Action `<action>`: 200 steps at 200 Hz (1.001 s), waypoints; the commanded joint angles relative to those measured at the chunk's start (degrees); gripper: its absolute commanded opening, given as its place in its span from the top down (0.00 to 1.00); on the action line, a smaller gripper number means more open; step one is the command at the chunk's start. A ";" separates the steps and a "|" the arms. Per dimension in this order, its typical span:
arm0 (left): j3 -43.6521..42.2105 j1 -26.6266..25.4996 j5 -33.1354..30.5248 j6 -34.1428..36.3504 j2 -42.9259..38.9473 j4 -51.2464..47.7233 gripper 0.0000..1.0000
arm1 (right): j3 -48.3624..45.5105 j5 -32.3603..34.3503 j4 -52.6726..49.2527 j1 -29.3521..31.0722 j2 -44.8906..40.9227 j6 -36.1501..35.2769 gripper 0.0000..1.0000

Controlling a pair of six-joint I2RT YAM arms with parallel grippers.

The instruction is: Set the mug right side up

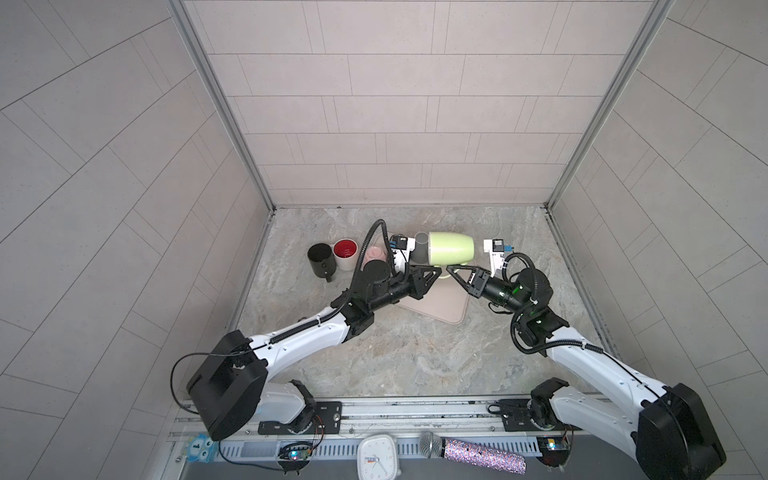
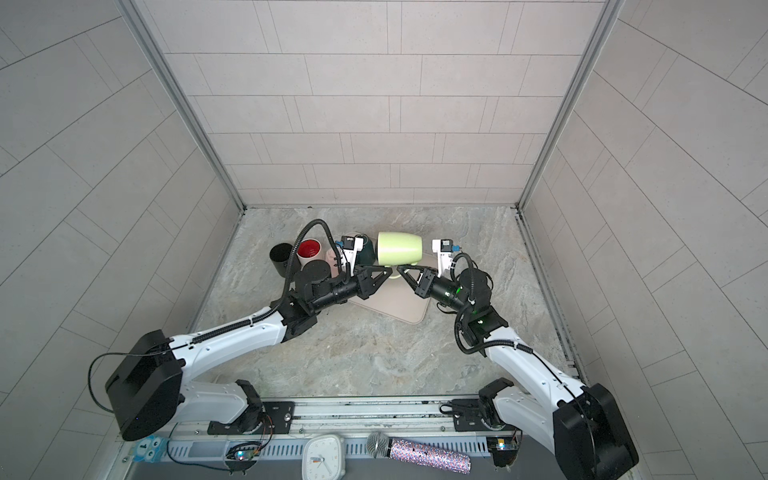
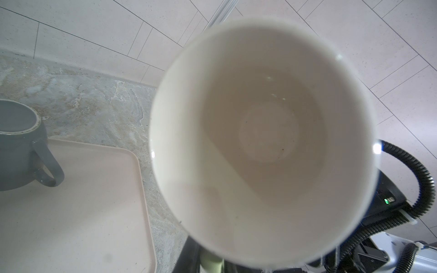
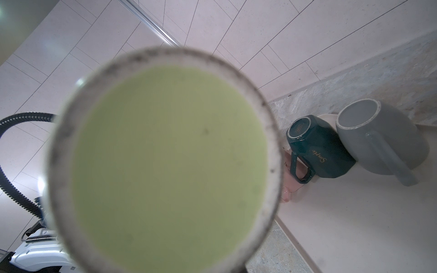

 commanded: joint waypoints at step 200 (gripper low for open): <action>4.14 -3.59 4.33 5.13 -6.60 2.71 1.00 | -1.32 4.91 -0.88 -0.44 0.43 -3.72 0.74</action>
